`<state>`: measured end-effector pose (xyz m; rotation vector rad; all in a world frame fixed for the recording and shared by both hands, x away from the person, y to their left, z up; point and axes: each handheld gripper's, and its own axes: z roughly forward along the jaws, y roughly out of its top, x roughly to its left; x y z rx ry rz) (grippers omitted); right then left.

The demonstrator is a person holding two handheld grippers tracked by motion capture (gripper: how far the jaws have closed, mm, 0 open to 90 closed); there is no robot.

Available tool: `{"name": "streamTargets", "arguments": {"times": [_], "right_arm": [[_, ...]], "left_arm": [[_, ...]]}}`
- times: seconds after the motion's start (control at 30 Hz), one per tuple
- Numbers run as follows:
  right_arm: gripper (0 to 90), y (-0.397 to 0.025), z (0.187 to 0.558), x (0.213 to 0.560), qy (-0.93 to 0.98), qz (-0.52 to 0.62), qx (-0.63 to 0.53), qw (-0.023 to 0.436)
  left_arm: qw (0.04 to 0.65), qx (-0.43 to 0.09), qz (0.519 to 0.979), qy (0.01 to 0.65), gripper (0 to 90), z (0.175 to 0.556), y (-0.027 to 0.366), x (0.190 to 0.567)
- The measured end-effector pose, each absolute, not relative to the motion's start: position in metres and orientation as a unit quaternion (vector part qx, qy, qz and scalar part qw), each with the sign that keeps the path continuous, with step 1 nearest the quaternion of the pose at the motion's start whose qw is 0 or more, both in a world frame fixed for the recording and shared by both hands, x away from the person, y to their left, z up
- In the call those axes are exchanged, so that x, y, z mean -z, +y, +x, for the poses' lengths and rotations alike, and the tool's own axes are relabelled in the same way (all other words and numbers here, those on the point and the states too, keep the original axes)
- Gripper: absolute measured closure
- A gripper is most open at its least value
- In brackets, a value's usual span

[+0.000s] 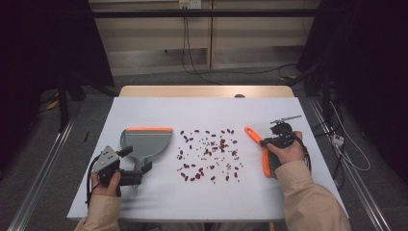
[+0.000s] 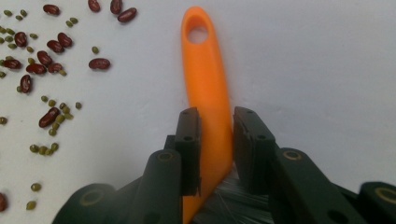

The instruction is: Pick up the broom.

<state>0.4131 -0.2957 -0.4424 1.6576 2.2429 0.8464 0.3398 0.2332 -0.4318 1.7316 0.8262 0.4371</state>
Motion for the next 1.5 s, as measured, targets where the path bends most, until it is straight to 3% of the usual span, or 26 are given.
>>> {"name": "streamTargets", "arguments": {"times": [0.23,0.5,0.63,0.7,0.9,1.5], "right_arm": [[67.2,-0.290,0.416,0.440,0.755,0.574,-0.288,0.129],[60.2,-0.286,0.409,0.443,0.755,0.592,-0.260,0.112],[67.6,-0.279,0.411,0.445,0.765,0.577,-0.252,0.131],[67.4,-0.277,0.410,0.446,0.765,0.571,-0.274,0.114],[64.8,-0.273,0.413,0.448,0.778,0.553,-0.271,0.122],[69.4,-0.273,0.419,0.446,0.785,0.552,-0.257,0.111]], "left_arm": [[0.554,-0.184,0.733,0.348,2.5,0.340,0.233,0.432],[0.550,-0.184,0.739,0.343,2.5,0.340,0.231,0.432],[0.551,-0.185,0.737,0.345,2.5,0.339,0.231,0.431],[0.551,-0.185,0.737,0.345,2.5,0.340,0.231,0.432],[0.549,-0.183,0.740,0.343,2.5,0.341,0.231,0.432],[0.549,-0.184,0.739,0.344,2.5,0.341,0.231,0.433]]}}
